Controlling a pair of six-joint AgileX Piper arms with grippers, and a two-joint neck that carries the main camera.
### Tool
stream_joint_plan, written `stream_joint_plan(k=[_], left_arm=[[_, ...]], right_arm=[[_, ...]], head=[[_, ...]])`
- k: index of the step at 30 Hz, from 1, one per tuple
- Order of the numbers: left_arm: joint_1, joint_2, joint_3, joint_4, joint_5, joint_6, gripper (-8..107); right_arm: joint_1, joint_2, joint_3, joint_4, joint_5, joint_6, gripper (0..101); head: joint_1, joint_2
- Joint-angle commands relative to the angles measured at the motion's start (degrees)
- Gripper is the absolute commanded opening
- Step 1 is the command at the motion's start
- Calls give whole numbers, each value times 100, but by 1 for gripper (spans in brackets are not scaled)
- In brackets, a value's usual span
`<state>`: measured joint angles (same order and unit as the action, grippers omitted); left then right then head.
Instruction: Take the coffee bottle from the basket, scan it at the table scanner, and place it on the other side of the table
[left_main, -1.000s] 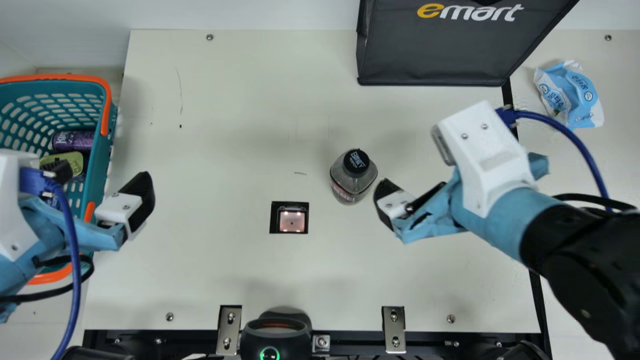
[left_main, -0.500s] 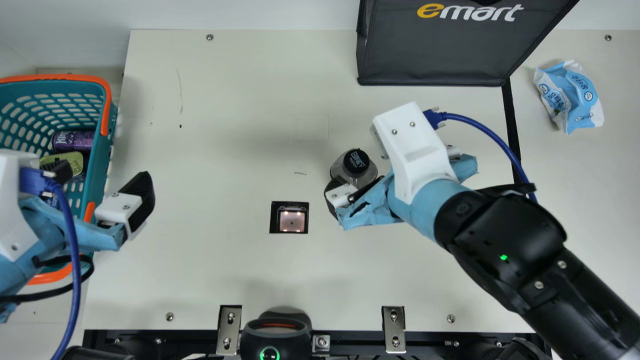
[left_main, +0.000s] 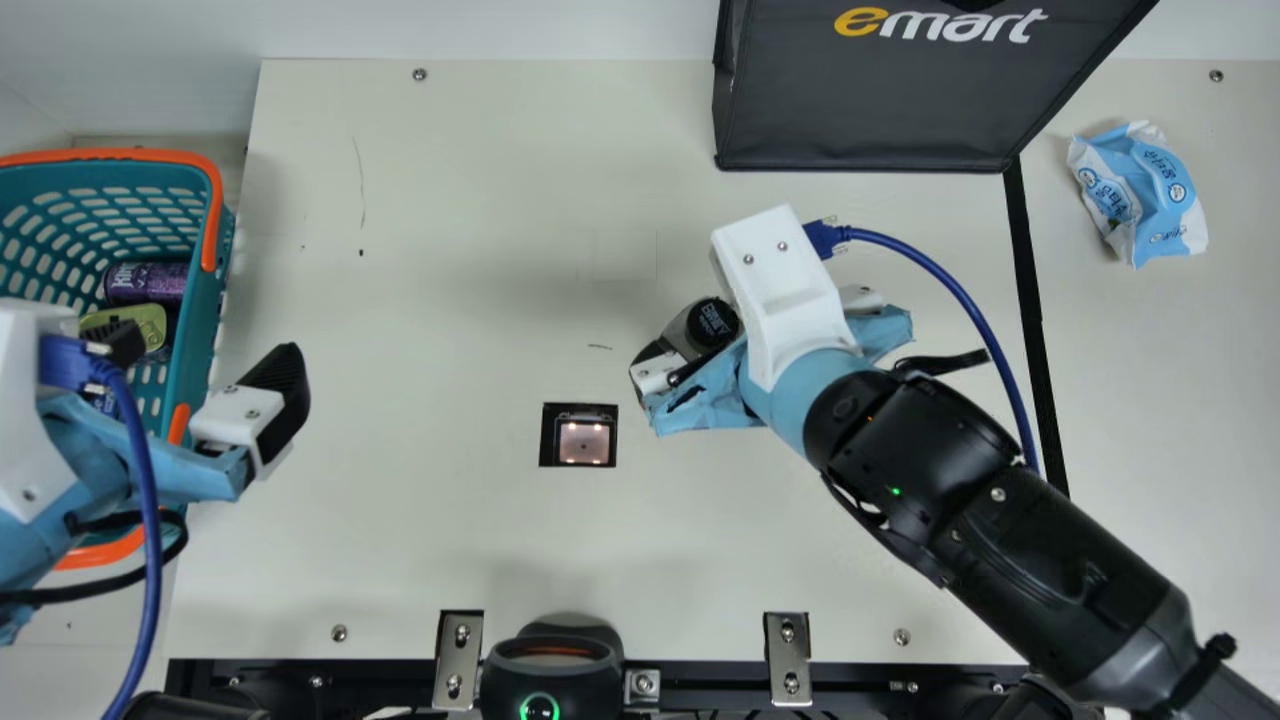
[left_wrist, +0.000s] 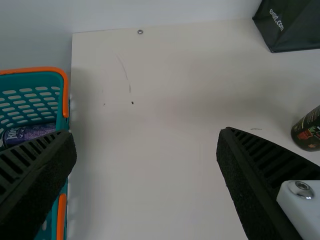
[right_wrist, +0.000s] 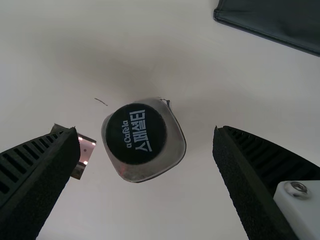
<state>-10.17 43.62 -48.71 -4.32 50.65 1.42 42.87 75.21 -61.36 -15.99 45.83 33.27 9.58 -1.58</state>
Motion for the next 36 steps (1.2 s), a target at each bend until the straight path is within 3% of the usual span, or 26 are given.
stream_joint_plan(k=[1,4,18,30,36], left_arm=[[0,0,0,0,0,0,90],[0,0,0,0,0,0,90],[0,0,0,0,0,0,90],[0,0,0,0,0,0,90],[0,0,0,0,0,0,90]], right_arm=[[10,34,6,-53,-27,41,95],[19,98,12,-115,-61,101,95],[110,176,-70,-308,12,285,1],[265,32,-576,-356,537,331,0],[217,-27,-820,-395,805,358,0]], head=[[-166,0],[-166,0],[-166,0],[-166,0],[-166,-798]])
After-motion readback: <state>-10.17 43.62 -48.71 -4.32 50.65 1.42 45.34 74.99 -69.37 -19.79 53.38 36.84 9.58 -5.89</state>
